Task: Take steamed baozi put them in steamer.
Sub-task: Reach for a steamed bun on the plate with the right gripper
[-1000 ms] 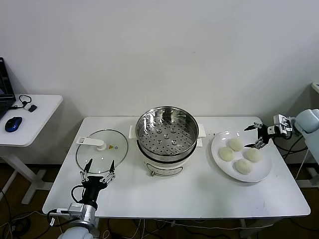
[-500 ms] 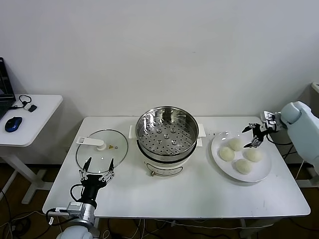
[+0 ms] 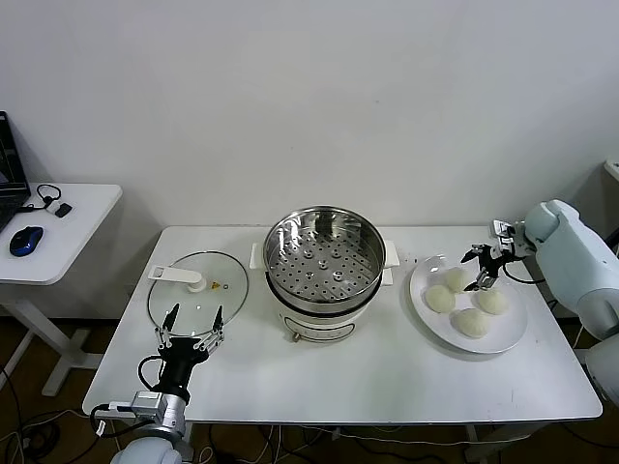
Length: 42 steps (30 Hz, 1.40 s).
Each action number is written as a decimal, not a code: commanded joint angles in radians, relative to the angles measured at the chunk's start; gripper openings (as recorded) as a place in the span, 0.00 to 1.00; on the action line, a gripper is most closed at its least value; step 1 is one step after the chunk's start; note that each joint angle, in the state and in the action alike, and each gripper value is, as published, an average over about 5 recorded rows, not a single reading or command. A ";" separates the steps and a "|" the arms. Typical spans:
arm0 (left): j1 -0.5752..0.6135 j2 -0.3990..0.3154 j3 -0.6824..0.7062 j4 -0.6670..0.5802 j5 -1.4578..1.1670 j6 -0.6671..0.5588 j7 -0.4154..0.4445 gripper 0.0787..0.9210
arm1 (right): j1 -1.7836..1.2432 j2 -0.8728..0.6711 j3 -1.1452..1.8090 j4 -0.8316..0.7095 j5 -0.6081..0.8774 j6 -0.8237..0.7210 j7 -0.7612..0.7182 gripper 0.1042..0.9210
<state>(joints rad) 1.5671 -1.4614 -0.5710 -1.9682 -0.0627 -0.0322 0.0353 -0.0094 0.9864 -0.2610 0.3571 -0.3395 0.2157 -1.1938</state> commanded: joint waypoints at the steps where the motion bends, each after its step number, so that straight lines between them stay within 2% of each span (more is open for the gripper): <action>1: 0.001 0.000 0.000 0.001 -0.002 0.001 0.000 0.88 | 0.001 0.025 0.036 -0.030 -0.050 0.001 0.007 0.88; 24: 0.002 -0.004 0.002 -0.001 -0.007 0.000 -0.001 0.88 | -0.013 0.036 0.103 -0.056 -0.121 -0.012 0.035 0.88; 32: 0.001 -0.005 0.002 0.000 -0.010 0.000 -0.001 0.88 | -0.019 0.038 0.115 -0.057 -0.124 -0.011 0.038 0.78; 42: 0.000 -0.005 -0.001 0.000 -0.013 0.001 -0.002 0.88 | -0.012 0.028 0.107 -0.030 -0.092 -0.006 0.020 0.76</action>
<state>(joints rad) 1.5672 -1.4669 -0.5704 -1.9693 -0.0750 -0.0318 0.0340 -0.0225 1.0181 -0.1479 0.3129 -0.4481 0.2092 -1.1641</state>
